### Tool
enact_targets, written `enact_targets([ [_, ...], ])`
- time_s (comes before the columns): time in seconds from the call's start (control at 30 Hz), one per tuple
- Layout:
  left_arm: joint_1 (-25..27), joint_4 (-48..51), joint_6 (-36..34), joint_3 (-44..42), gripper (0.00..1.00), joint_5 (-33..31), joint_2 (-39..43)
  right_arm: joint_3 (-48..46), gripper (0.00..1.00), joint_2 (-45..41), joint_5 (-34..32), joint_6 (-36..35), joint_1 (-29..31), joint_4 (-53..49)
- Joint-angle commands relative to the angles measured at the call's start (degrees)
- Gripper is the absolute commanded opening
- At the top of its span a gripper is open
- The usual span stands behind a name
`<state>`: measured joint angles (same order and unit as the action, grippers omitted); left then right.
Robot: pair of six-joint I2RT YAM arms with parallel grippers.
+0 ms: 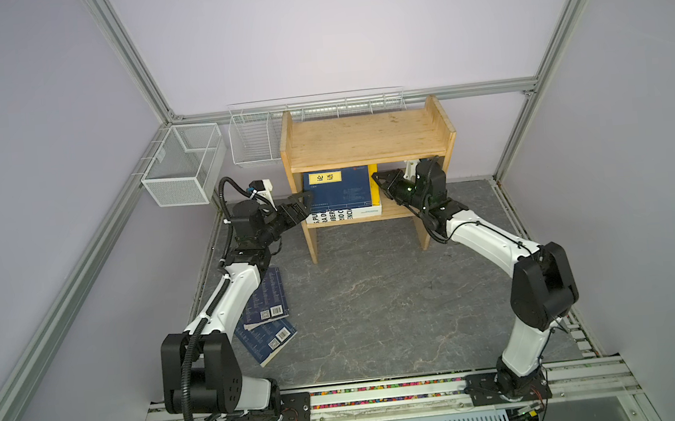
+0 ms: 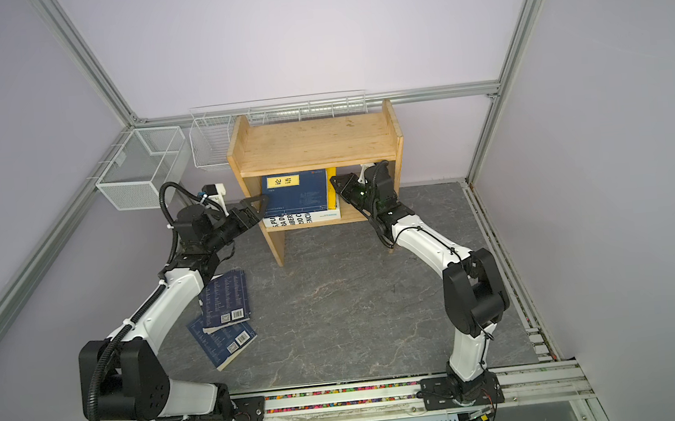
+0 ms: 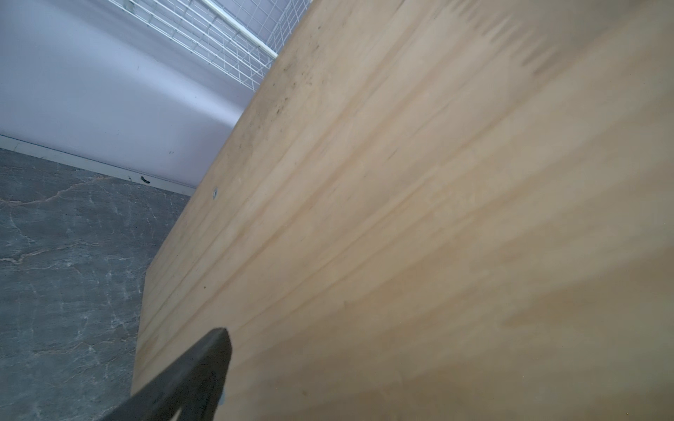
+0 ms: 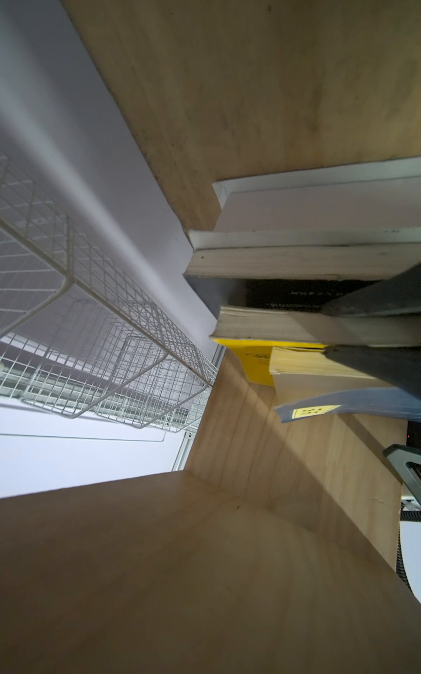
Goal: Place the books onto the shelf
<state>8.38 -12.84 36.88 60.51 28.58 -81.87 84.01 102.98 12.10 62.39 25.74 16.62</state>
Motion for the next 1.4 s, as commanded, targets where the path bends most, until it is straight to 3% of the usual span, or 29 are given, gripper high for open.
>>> enact_targets([
  [0.0,-0.5,-2.2,0.7,-0.4,0.99,1.3,-0.4,-0.6,0.09,-2.6,2.1,2.3,-1.3,3.8],
  [0.2,-0.5,-1.7,-0.2,-0.2,0.99,2.0,-0.3,1.3,0.09,-0.6,3.2,3.0,-1.9,4.1],
  [0.67,-0.5,12.5,-16.4,-0.1,0.98,0.0,4.4,8.1,0.11,5.5,5.1,2.6,-1.5,2.3],
  [1.37,-0.5,17.4,-21.1,-1.2,0.95,0.3,7.4,10.0,0.22,7.2,2.6,2.6,-0.9,1.2],
])
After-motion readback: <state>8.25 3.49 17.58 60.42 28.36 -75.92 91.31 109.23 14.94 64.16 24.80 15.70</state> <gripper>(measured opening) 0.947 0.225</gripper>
